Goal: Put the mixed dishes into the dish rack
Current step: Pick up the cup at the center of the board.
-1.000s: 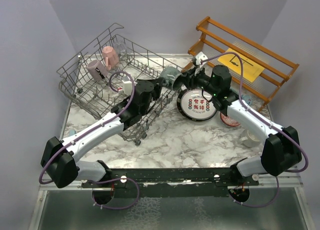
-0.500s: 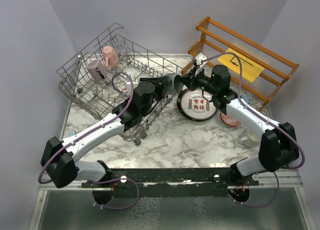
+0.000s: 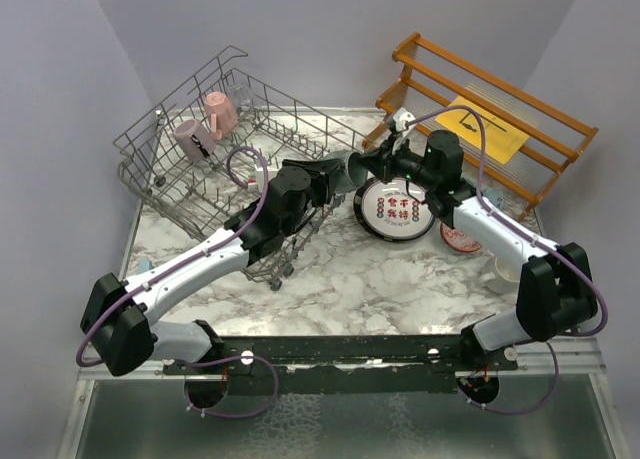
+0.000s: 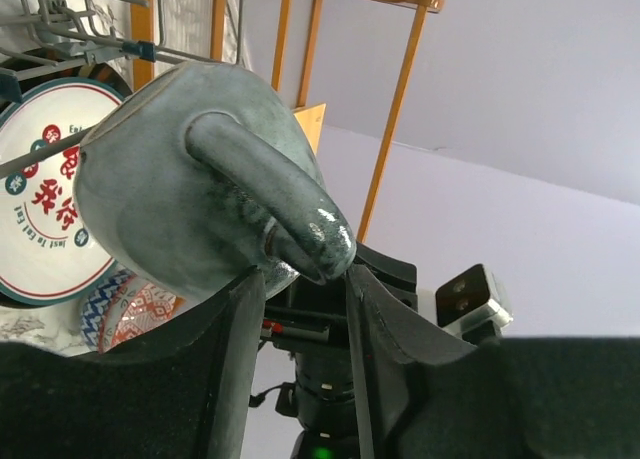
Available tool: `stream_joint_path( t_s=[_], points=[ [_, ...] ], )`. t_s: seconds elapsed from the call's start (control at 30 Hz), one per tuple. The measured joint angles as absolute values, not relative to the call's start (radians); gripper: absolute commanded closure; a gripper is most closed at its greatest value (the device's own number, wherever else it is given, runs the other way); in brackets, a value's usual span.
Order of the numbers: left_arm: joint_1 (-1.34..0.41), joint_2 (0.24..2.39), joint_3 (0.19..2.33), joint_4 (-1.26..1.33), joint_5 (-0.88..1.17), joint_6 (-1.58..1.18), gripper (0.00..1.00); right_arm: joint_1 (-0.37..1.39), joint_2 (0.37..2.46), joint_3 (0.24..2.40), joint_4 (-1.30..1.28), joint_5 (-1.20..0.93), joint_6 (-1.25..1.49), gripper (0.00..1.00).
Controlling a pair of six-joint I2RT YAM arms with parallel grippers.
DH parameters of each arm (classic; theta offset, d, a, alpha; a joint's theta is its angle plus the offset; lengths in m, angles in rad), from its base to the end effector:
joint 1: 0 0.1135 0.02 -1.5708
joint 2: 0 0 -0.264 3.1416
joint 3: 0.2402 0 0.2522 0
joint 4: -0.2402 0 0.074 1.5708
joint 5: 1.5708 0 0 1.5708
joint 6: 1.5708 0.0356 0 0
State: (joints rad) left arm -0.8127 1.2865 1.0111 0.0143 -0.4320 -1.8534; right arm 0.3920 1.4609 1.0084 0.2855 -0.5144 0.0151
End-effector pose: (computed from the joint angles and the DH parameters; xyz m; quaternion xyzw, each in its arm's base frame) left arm 0.2176 -0.2081 0.3306 -0.4984 0.6073 -0.5381 0.3053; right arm 0.3086 0.1465 0.3053 -0.2997 0.6947 0.3165 0.5723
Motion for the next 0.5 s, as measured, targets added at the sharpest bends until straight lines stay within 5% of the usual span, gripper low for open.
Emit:
stream_joint_path(
  t_s=[0.33, 0.5],
  points=[
    [-0.812, 1.211, 0.988, -0.032, -0.42, -1.811, 0.32, 0.34, 1.493, 1.008, 0.35, -0.57, 0.049, 0.99],
    [-0.795, 1.142, 0.925, -0.024, -0.396, -1.776, 0.11, 0.34, 1.507, 1.005, 0.401, -0.629, 0.041, 0.99]
  ],
)
